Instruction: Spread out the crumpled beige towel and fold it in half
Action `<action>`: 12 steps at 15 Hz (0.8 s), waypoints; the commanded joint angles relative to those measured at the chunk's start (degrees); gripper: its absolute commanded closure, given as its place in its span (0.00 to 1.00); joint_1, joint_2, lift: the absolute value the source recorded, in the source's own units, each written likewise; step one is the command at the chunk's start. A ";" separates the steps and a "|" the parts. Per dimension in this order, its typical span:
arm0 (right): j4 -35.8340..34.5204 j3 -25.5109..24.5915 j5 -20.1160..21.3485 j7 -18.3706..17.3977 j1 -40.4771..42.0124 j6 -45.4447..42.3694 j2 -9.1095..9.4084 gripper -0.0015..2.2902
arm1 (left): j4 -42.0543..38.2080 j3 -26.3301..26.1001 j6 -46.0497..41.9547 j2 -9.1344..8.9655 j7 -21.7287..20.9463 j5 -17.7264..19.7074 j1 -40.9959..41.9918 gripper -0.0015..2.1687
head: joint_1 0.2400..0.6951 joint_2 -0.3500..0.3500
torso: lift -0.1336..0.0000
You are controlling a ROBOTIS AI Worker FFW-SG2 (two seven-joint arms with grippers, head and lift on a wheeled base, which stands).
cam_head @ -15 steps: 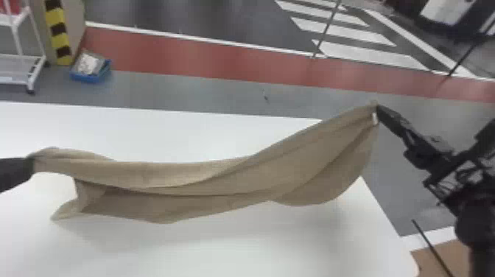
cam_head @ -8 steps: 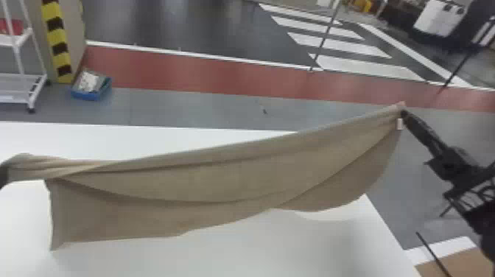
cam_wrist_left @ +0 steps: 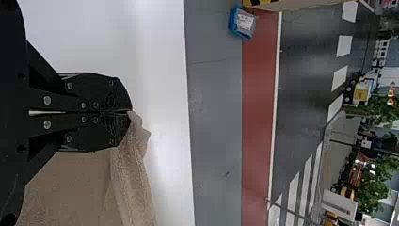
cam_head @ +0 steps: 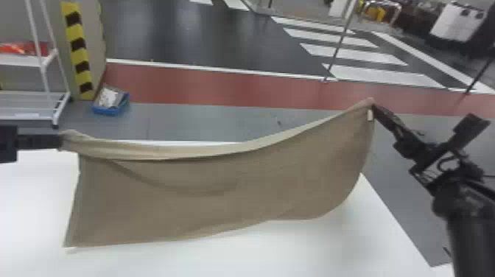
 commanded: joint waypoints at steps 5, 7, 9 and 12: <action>22.05 5.59 0.91 1.32 -19.30 -16.26 -0.93 0.69 | 20.24 -7.74 -18.52 -0.66 -4.79 -2.00 -15.68 0.98 | 0.44 0.13 | 0.07; 22.05 5.24 -0.06 5.80 -18.07 -17.49 -2.08 0.69 | 16.11 -5.45 -18.17 1.36 -4.70 0.81 -11.02 0.98 | 0.34 0.14 | 0.07; 21.88 5.94 -5.77 12.83 -9.63 -18.72 -5.50 0.69 | 7.58 -1.76 -16.58 4.78 -4.88 1.78 1.90 0.98 | 0.31 0.15 | 0.07; 23.90 6.65 -8.41 21.62 2.41 -22.59 -7.00 0.69 | 3.98 4.04 -16.41 2.68 -11.12 -4.55 19.74 0.98 | 0.58 0.15 | 0.07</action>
